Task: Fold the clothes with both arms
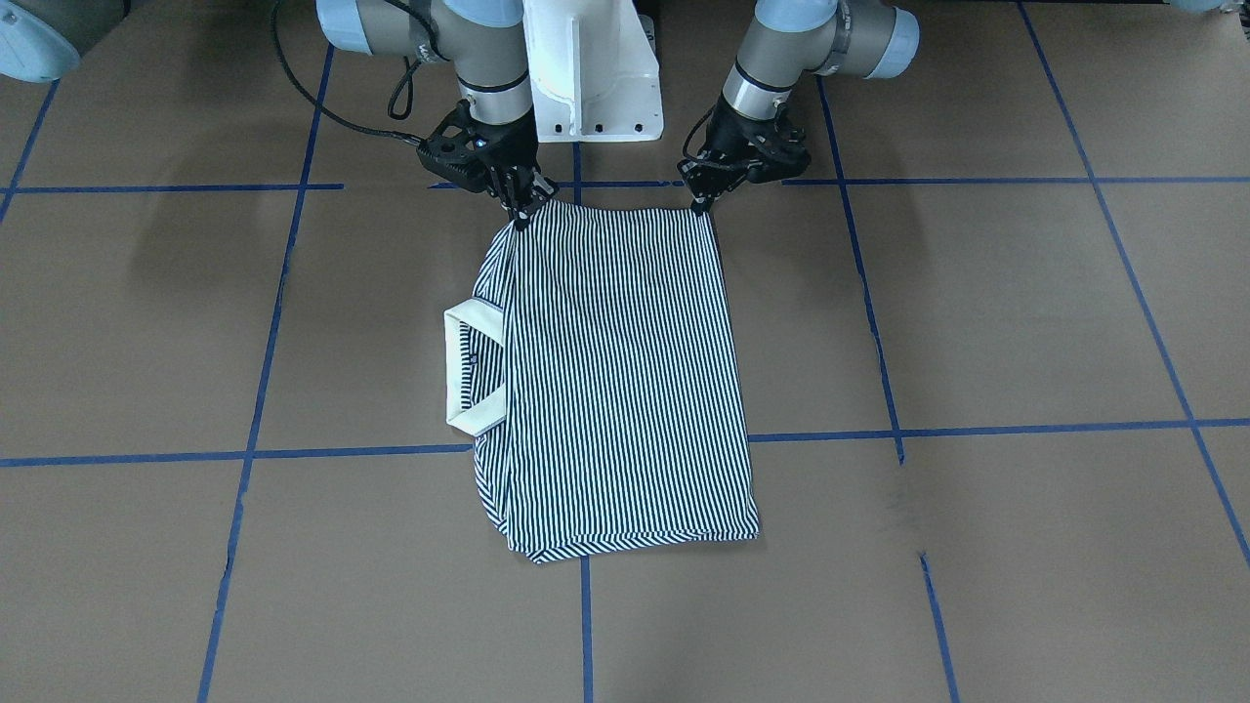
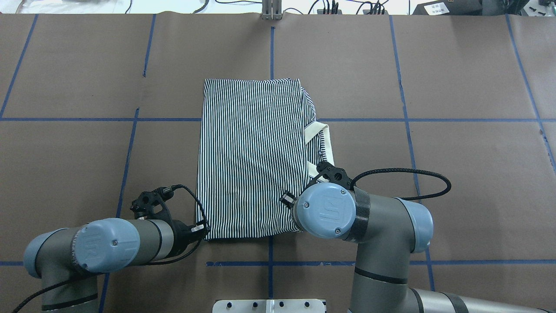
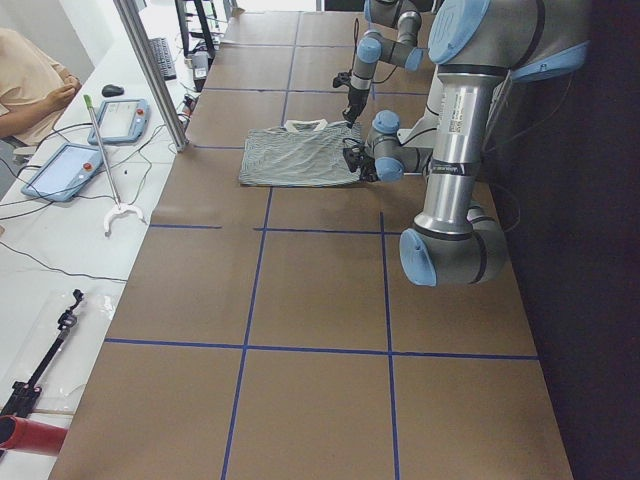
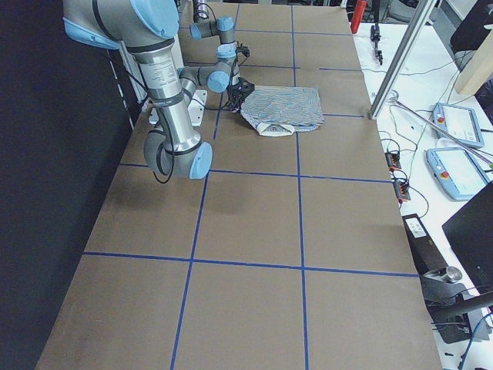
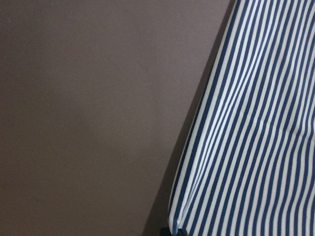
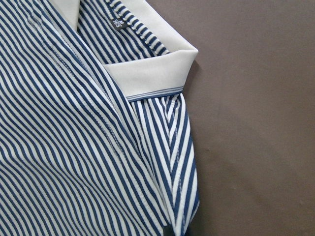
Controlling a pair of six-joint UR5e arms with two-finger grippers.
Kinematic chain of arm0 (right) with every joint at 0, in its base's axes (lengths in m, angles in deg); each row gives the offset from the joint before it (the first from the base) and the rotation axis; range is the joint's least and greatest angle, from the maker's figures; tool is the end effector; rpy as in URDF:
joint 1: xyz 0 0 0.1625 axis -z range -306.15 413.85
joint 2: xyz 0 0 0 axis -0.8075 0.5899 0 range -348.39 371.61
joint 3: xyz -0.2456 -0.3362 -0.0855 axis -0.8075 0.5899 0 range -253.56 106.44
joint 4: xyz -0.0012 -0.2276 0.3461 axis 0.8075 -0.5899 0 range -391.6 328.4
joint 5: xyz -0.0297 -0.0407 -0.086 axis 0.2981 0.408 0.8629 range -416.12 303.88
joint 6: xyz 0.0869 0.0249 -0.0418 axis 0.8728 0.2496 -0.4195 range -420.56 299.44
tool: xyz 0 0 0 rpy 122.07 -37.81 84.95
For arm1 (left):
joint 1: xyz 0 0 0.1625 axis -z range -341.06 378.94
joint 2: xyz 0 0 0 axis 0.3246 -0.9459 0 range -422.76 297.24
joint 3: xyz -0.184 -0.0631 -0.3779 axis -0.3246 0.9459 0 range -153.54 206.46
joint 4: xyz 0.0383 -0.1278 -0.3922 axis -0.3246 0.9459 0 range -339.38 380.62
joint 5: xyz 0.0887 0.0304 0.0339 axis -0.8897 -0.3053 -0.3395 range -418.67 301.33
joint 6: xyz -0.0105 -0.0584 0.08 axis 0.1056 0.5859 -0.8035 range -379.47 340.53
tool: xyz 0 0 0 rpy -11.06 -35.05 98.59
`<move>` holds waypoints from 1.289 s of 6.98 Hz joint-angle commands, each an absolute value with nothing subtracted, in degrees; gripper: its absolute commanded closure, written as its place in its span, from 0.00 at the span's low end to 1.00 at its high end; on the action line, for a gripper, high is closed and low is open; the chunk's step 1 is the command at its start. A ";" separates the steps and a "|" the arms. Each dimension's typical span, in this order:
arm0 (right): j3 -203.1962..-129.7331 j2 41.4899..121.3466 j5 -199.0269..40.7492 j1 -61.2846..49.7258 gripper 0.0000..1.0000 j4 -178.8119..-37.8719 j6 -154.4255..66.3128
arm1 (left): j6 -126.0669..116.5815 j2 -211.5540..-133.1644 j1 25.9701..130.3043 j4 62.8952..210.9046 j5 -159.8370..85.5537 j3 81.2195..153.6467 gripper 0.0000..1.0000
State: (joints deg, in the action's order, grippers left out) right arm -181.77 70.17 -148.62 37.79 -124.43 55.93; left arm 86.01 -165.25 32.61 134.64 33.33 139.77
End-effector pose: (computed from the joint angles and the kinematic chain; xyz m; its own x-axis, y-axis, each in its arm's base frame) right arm -0.5566 -0.2945 0.2216 0.4790 0.6016 0.6393 -0.5133 0.7827 -0.3519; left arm 0.5001 -0.2553 0.3120 0.4158 -0.3756 -0.8283 0.3298 0.9110 -0.2476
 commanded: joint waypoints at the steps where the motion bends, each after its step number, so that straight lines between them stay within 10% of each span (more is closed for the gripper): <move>1: -187.68 73.89 -148.58 38.81 1.00 -124.50 57.12 | 87.47 -165.51 32.57 127.00 33.52 148.33 1.00; 4: -196.59 76.22 -148.66 38.93 1.00 -124.67 60.39 | 91.27 -165.86 31.86 122.40 33.87 154.96 1.00; 9: -173.65 63.24 -157.88 19.60 1.00 -116.18 55.90 | 75.15 -179.46 48.70 122.13 33.79 138.92 1.00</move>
State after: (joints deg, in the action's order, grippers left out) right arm -181.70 67.29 -156.52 23.00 -119.63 56.12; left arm 81.03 -176.48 44.16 121.63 33.81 143.81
